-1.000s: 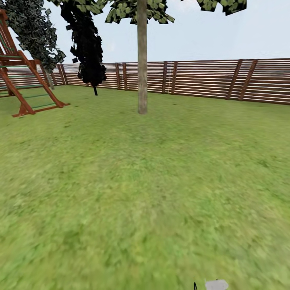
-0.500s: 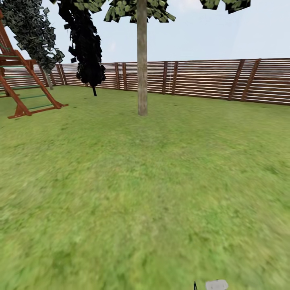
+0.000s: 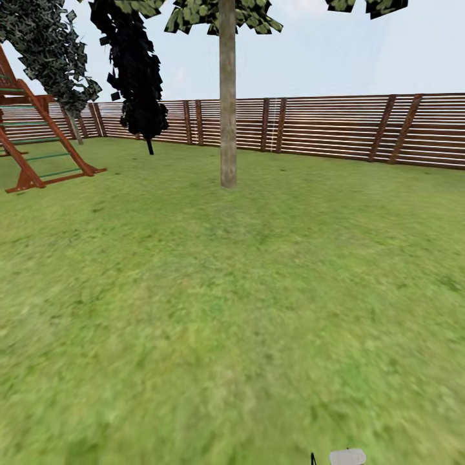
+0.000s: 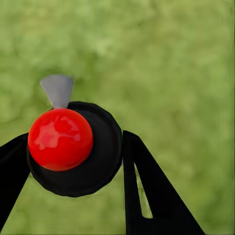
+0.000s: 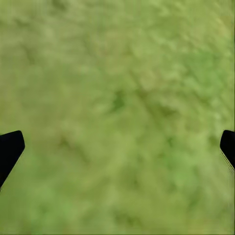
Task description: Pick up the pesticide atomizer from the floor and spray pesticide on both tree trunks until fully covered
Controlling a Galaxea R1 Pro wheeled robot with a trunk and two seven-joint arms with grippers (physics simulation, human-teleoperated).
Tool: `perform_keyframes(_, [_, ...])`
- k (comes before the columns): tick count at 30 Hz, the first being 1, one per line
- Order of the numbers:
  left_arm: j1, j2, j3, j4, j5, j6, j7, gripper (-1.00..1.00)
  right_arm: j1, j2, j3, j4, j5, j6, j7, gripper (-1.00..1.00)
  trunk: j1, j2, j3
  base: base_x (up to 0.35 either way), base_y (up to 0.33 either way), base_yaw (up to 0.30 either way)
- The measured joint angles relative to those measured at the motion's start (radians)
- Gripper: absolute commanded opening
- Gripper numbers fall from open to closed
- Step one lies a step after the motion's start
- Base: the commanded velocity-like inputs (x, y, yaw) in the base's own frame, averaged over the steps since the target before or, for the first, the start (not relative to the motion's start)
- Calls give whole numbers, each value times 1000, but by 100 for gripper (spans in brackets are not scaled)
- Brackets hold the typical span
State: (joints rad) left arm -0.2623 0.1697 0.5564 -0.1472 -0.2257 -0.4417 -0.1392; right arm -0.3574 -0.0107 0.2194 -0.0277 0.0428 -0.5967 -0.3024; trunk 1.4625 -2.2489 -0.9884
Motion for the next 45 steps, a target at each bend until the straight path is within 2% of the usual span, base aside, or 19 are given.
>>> perform_keyframes(38, [0,-6,-1,0,0,1,0,-100,0,-1,-2,-5,-2,0,-1,100,0,0,0,338,0,0])
perform_keyframes(41, [0,-7,-2,0,0,1,-1,-100,0,-2,-6,-30,-2,-3,-2,100,0,0,0,338,0,0])
perform_keyframes(43, [0,-8,-3,0,-1,1,-2,-100,-1,-2,-8,-106,-4,-3,-3,100,0,0,0,338,0,0])
perform_keyframes(45, [0,-9,-6,0,-2,1,-3,-100,0,-3,-5,-138,-3,-1,-1,100,0,0,0,338,0,0])
